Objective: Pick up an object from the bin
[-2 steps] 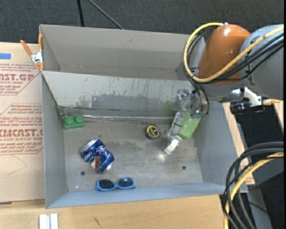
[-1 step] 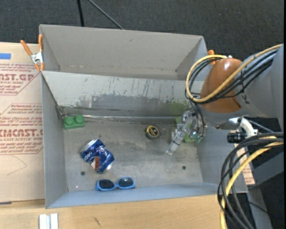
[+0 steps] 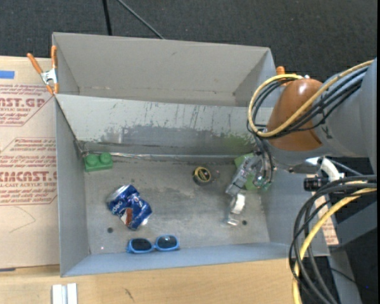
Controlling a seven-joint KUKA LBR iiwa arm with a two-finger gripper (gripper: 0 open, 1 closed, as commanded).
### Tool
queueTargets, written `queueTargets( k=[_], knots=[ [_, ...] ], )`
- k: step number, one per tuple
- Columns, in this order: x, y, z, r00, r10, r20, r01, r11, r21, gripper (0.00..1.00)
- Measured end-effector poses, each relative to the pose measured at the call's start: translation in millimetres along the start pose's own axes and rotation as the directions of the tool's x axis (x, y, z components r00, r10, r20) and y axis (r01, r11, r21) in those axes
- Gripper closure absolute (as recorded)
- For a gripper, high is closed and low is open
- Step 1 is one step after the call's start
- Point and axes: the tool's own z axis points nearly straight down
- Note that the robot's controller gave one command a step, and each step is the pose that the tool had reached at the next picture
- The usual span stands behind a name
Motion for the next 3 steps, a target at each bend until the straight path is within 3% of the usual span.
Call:
queueTargets(
  k=[1, 2, 3],
  knots=[
    [2.7, 1.9, 0.7, 1.000, -0.003, -0.009, 0.003, 1.000, -0.001, 0.00],
    [-1.0, -24.7, 21.4, 0.885, -0.466, -0.003, 0.466, 0.885, -0.011, 0.00],
    [-3.8, -29.4, 21.8, 0.890, -0.456, 0.000, 0.456, 0.890, -0.004, 1.00]
  ],
)
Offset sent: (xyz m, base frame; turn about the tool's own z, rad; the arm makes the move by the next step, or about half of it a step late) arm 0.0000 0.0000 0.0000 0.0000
